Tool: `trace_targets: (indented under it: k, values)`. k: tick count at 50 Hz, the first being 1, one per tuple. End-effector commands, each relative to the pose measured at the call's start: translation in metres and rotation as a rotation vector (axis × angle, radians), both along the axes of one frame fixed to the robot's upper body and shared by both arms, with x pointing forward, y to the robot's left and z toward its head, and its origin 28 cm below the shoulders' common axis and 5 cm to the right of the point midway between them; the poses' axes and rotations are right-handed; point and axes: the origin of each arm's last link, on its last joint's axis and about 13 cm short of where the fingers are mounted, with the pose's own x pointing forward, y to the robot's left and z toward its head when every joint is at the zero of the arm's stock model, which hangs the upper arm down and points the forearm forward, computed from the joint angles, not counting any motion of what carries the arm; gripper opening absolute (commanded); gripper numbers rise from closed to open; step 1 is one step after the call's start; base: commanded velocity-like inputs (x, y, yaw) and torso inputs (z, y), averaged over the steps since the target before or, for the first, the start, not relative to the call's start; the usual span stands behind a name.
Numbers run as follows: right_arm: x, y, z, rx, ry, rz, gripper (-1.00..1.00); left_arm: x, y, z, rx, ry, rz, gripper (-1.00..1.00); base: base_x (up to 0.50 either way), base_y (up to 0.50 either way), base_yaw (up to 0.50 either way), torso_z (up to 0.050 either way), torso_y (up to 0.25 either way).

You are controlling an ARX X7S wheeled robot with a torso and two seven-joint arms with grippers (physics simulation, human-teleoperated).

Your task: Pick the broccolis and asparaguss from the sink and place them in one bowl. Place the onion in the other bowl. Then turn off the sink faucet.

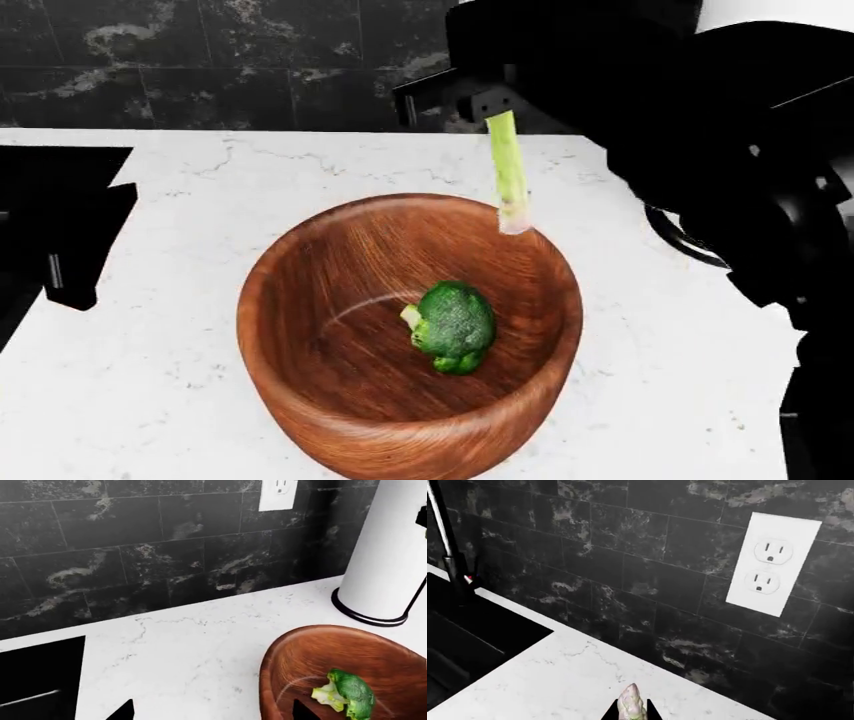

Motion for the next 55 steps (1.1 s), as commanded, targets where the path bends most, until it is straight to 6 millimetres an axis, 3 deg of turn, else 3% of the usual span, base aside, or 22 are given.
trace_targets:
  k: [1, 10, 19, 34, 55]
  values:
    - [0.038, 0.033, -0.018, -0.100, 0.137, 0.143, -1.00, -0.013, 0.021, -0.010, 0.010, -0.002, 0.055, 1.00, 0.00, 0.00, 0.00, 0.000, 0.000]
    - [0.034, 0.035, -0.042, -0.088, 0.201, 0.159, -1.00, -0.014, 0.025, -0.008, 0.002, -0.011, 0.074, 1.00, 0.00, 0.00, 0.00, 0.000, 0.000]
    - [0.026, 0.032, -0.053, -0.072, 0.250, 0.157, -1.00, -0.012, 0.020, -0.009, 0.000, -0.009, 0.067, 1.00, 0.00, 0.00, 0.00, 0.000, 0.000]
    - [0.036, 0.040, -0.070, -0.049, 0.292, 0.186, -1.00, -0.016, 0.028, -0.012, -0.013, -0.005, 0.082, 1.00, 0.00, 0.00, 0.00, 0.000, 0.000]
    - [0.032, 0.040, -0.099, -0.029, 0.357, 0.190, -1.00, -0.015, 0.024, -0.015, -0.036, 0.012, 0.074, 1.00, 0.00, 0.00, 0.00, 0.000, 0.000]
